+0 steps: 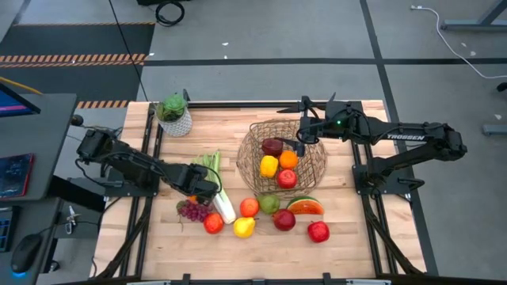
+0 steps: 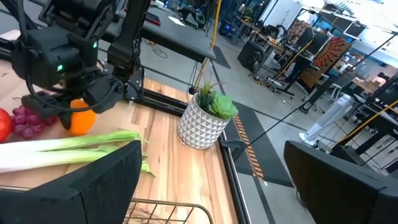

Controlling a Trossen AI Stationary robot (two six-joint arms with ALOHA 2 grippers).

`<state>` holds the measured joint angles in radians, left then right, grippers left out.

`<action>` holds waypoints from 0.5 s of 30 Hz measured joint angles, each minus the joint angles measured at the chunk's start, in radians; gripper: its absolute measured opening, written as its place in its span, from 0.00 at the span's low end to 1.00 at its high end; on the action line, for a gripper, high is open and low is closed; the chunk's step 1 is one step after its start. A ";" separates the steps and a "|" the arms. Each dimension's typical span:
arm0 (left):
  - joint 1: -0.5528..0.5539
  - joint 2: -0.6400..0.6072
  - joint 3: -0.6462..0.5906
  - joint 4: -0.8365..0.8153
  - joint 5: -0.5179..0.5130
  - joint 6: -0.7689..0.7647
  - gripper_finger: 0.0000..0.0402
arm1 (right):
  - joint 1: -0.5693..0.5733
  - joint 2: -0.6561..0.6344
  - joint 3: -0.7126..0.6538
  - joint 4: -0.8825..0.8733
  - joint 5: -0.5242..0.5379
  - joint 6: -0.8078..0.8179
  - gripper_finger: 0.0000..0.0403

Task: Build produce basket
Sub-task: Put the orange into the brown wire basket

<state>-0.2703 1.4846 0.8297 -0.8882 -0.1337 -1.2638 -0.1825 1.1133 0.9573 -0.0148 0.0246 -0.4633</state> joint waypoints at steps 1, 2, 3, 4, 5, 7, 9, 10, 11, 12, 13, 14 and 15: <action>0.007 -0.003 0.022 -0.041 0.000 0.023 0.64 | 0.000 0.000 0.000 0.000 0.000 0.004 0.98; 0.015 -0.004 0.047 -0.075 0.000 0.046 0.64 | 0.000 0.000 0.000 -0.003 0.000 0.011 0.98; 0.022 -0.002 0.073 -0.109 -0.005 0.068 0.64 | 0.000 0.000 0.000 -0.008 0.000 0.019 0.98; 0.029 -0.002 0.099 -0.145 -0.013 0.087 0.64 | 0.000 0.000 0.000 -0.013 0.004 0.023 0.98; 0.034 -0.002 0.128 -0.180 -0.021 0.108 0.64 | 0.000 0.000 0.000 -0.020 0.011 0.028 0.98; 0.039 -0.002 0.178 -0.229 -0.039 0.157 0.68 | 0.000 0.000 0.000 -0.041 0.033 0.044 0.98; 0.039 -0.002 0.228 -0.260 -0.065 0.207 0.70 | 0.000 0.000 0.000 -0.065 0.063 0.055 0.98; 0.039 -0.002 0.254 -0.271 -0.081 0.234 0.71 | 0.000 0.000 0.000 -0.078 0.076 0.064 0.98; 0.039 -0.002 0.278 -0.285 -0.097 0.265 0.71 | 0.001 0.000 0.000 -0.091 0.086 0.075 0.98; 0.039 -0.002 0.306 -0.298 -0.115 0.301 0.71 | 0.003 0.000 0.000 -0.103 0.087 0.088 0.98; 0.038 -0.002 0.333 -0.301 -0.142 0.346 0.70 | 0.004 -0.001 0.000 -0.115 0.086 0.099 0.98; 0.038 -0.002 0.360 -0.296 -0.174 0.393 0.69 | 0.006 -0.003 0.000 -0.130 0.081 0.107 0.98; 0.037 -0.002 0.385 -0.294 -0.212 0.443 0.69 | 0.011 -0.003 0.000 -0.142 0.075 0.116 0.98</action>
<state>-0.2329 1.4826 1.2146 -1.1821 -0.3455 -0.8206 -0.1718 1.1103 0.9573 -0.1571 0.0992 -0.3472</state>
